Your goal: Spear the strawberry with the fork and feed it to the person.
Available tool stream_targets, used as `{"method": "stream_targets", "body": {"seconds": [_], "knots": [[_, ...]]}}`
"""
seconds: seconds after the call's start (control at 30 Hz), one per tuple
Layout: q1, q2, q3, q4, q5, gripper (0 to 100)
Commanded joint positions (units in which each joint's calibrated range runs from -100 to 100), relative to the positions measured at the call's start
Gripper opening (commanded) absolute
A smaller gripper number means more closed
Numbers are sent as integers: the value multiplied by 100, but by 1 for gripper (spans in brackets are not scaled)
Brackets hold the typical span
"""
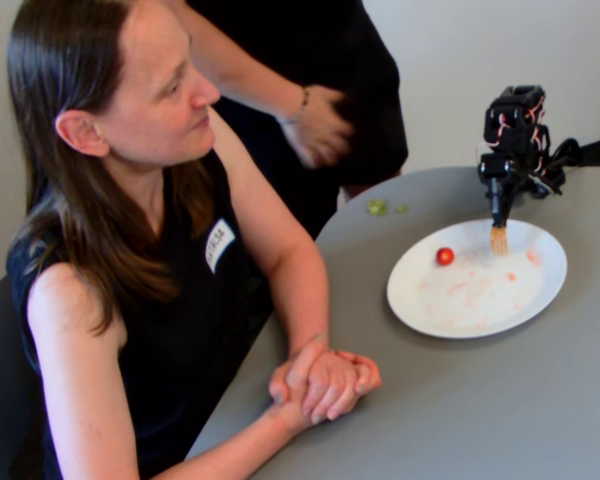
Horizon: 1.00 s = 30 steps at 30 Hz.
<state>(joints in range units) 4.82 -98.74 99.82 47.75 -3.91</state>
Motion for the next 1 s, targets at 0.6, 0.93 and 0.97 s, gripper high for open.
{"method": "stream_targets", "body": {"seconds": [0.6, 0.93, 0.97], "knots": [[40, -42, -478, -49, 34, 1], [301, 1187, -3995, -902, -23, 1], [630, 2618, -5212, -832, -70, 1]]}}
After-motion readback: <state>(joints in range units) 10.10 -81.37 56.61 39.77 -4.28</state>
